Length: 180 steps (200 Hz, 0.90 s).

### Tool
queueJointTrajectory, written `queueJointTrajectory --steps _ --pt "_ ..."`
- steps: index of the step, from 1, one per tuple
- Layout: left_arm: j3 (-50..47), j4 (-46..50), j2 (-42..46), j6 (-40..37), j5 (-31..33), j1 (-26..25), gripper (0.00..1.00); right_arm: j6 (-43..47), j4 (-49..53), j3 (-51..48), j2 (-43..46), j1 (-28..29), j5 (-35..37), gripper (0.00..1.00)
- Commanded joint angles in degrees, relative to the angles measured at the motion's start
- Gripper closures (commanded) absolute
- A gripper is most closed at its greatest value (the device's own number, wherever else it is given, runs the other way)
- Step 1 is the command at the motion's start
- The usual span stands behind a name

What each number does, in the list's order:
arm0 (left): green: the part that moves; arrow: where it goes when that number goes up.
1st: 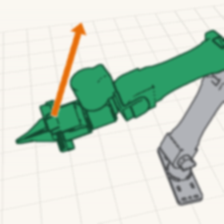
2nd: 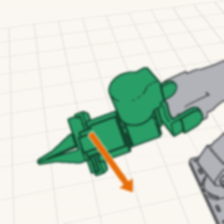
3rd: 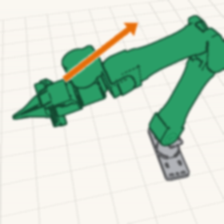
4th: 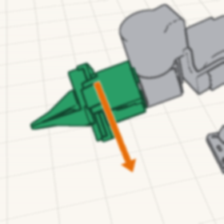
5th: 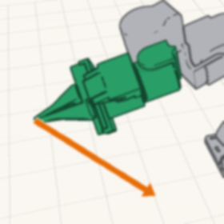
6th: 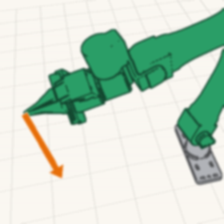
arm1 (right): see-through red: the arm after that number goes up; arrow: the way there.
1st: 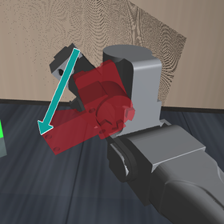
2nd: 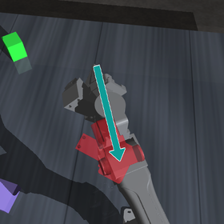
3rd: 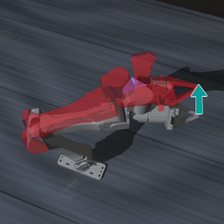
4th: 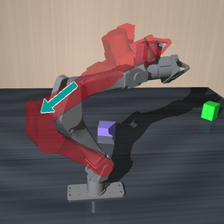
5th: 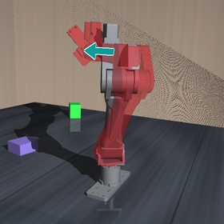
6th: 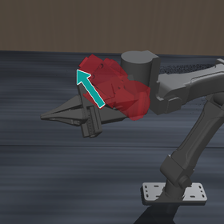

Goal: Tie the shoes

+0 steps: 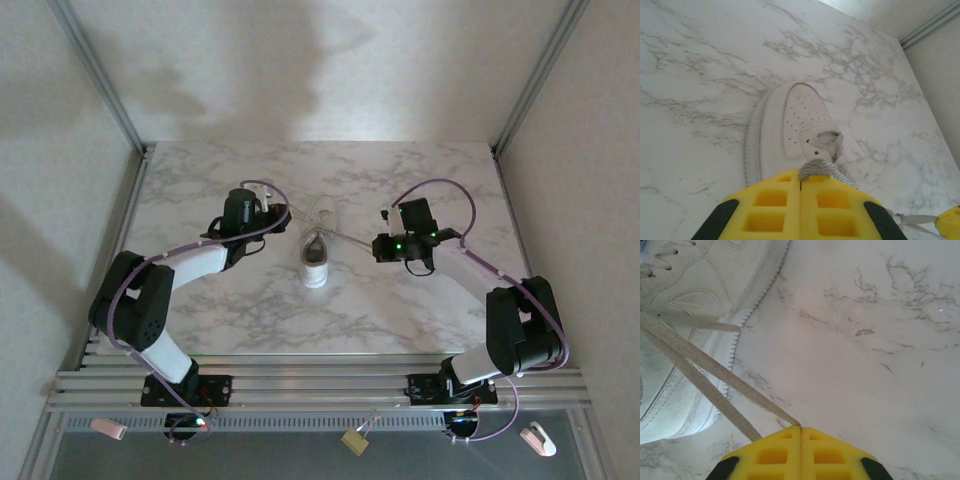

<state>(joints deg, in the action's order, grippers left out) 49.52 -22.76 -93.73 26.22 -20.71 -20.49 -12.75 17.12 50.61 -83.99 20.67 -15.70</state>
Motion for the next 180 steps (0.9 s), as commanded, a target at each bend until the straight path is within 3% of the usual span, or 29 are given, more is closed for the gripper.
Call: queueJointTrajectory --steps 1,52,122,147,168,180 --pt "-1.2 0.6 2.7 0.9 3.2 1.3 1.0 -1.4 4.0 -0.4 0.6 0.0 4.0 1.0" --pt "-2.6 1.2 4.4 1.6 5.7 2.7 1.0 -1.7 7.3 1.1 -1.3 0.1 6.6 1.0" --pt "-3.8 1.4 5.1 2.6 6.1 3.9 1.0 -1.2 8.1 2.8 -4.4 0.4 4.6 1.0" --pt "-3.6 0.0 4.4 2.6 3.0 3.9 1.0 -0.8 8.3 3.8 -5.3 1.0 3.5 1.0" --pt "-3.0 -2.2 3.7 2.0 -3.6 3.7 1.0 -0.1 7.1 4.9 -4.4 1.7 0.8 1.0" --pt "-2.7 -2.7 4.7 1.7 -4.7 3.5 0.83 -0.2 5.7 5.7 -2.4 1.8 -0.1 0.92"
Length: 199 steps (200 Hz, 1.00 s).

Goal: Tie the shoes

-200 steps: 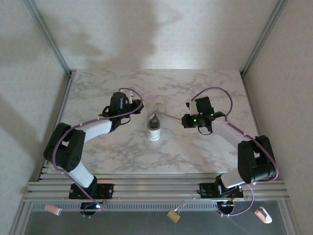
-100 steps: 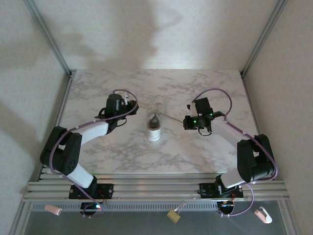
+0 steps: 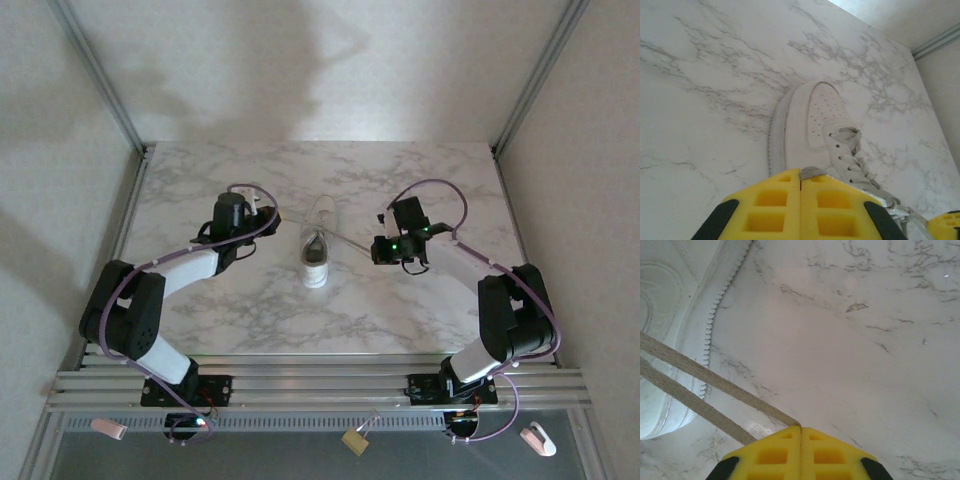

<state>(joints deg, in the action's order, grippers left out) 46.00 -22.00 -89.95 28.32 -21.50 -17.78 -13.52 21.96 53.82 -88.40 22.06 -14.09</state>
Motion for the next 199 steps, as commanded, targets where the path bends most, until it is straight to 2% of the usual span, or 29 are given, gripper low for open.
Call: queueJointTrajectory --steps 1,21,29,58,70,77,83,115,141,152,172,199 --pt "0.9 -3.4 1.0 -0.4 -3.9 0.8 0.81 0.5 0.8 2.5 2.1 0.5 -1.7 0.91" --pt "0.9 -2.4 4.9 -0.8 -0.5 1.1 0.47 -0.8 -1.3 3.1 6.8 0.5 1.8 0.62" --pt "0.8 -1.4 6.9 -1.2 1.9 1.2 0.32 -1.4 -1.9 2.8 8.6 0.4 4.9 0.54" --pt "-0.5 2.8 14.4 -3.3 14.0 1.8 0.03 -4.1 -4.7 0.1 15.6 0.0 18.8 0.32" --pt "-2.1 4.7 17.3 -4.0 20.1 2.2 0.0 -6.0 -6.7 -2.3 18.8 -0.7 25.2 0.23" --pt "-3.2 5.4 18.9 -4.4 24.0 2.4 0.0 -7.3 -7.5 -3.9 20.6 -1.1 29.1 0.09" --pt "-4.2 6.2 20.2 -4.7 27.4 2.7 0.01 -8.1 -8.3 -5.3 21.8 -1.4 32.1 0.01" --pt "-11.5 6.4 26.8 -7.7 46.5 4.3 0.0 -8.1 -15.0 -12.3 25.4 -2.6 45.2 0.01" --pt "-18.6 -1.9 29.4 -16.2 52.9 5.5 0.0 1.7 -27.0 -18.4 24.0 -3.8 49.6 0.04" --pt "-22.2 -7.1 29.3 -19.2 51.5 6.5 0.0 6.6 -32.9 -20.6 22.1 -4.2 49.2 0.04" --pt "-30.8 -22.9 27.2 -29.6 41.5 7.9 0.0 11.9 -39.4 -22.3 16.9 -5.0 48.8 0.01" --pt "-33.3 -30.3 21.9 -26.5 34.9 12.3 0.0 13.1 -47.9 -24.8 11.0 -7.7 44.6 0.01"
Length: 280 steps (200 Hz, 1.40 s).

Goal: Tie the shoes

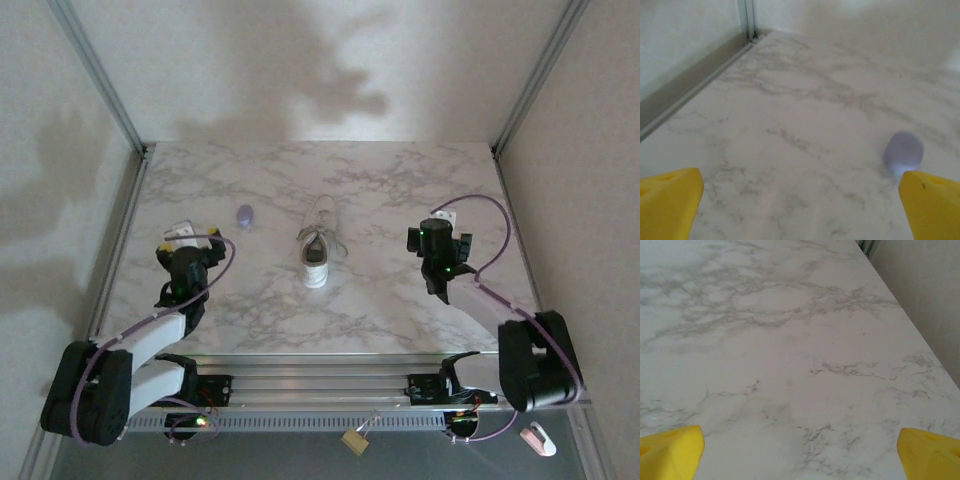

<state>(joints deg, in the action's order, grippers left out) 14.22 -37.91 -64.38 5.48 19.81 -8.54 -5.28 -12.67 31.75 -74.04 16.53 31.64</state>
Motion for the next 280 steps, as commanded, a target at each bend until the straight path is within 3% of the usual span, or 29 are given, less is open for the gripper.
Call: queueJointTrajectory --steps 1,19,44,83,100,111,280 --pt "-1.6 -14.7 -4.0 -3.6 -6.4 3.2 0.0 4.9 -14.0 -3.0 -3.5 -2.3 -1.6 0.01" --pt "-3.1 -23.6 -9.5 -3.7 -9.9 5.5 0.0 5.5 -26.4 -6.4 -6.3 -5.1 -9.5 0.01" --pt "-3.7 -32.1 -13.7 -5.5 -15.4 7.7 0.0 7.2 -30.2 -8.1 -8.2 -5.8 -12.0 0.01" --pt "-5.8 -46.5 -24.4 -1.5 -21.0 13.0 0.0 5.1 -38.8 -11.8 -12.0 -9.5 -19.2 0.01" --pt "-3.0 -39.8 -23.7 -0.6 -20.0 13.3 0.0 5.1 -45.2 -12.7 -15.7 -9.8 -18.8 0.01" --pt "-2.3 -38.0 -23.6 -1.0 -18.5 12.8 0.0 4.3 -38.8 -10.9 -14.4 -10.0 -19.1 0.01" --pt "-1.4 -36.8 -23.9 -2.4 -16.4 11.1 0.0 3.9 -37.7 -10.0 -14.6 -10.9 -20.5 0.01"
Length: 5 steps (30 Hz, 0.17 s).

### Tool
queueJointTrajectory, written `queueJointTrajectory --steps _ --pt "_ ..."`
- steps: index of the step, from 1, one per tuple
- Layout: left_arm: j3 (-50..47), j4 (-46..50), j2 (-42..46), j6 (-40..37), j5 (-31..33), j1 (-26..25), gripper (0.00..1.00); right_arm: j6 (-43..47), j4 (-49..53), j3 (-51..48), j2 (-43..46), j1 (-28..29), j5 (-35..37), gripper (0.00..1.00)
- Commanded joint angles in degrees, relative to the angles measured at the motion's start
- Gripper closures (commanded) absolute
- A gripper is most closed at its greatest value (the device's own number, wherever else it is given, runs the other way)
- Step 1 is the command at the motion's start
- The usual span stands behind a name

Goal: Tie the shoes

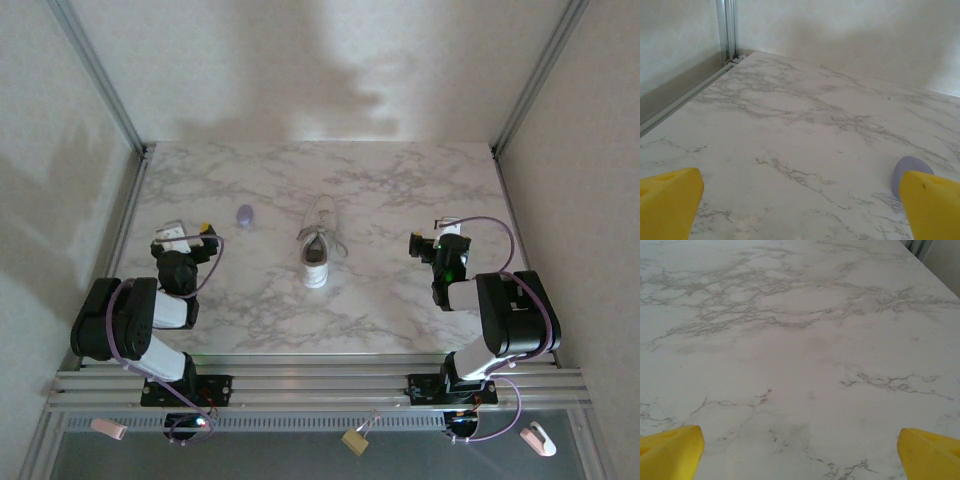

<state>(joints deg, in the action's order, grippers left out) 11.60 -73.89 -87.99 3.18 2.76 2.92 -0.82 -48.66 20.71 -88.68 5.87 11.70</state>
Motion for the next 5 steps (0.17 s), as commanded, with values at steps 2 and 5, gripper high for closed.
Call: queueJointTrajectory --steps 2,5 --pt "1.2 -0.8 -0.3 -0.1 0.7 -0.4 0.0 -0.6 -1.6 1.0 0.0 -0.3 -0.6 0.01" --pt "1.2 -0.9 -0.3 -0.4 -0.3 -0.4 0.0 -0.6 -1.6 1.1 0.0 -0.3 -0.5 0.01"
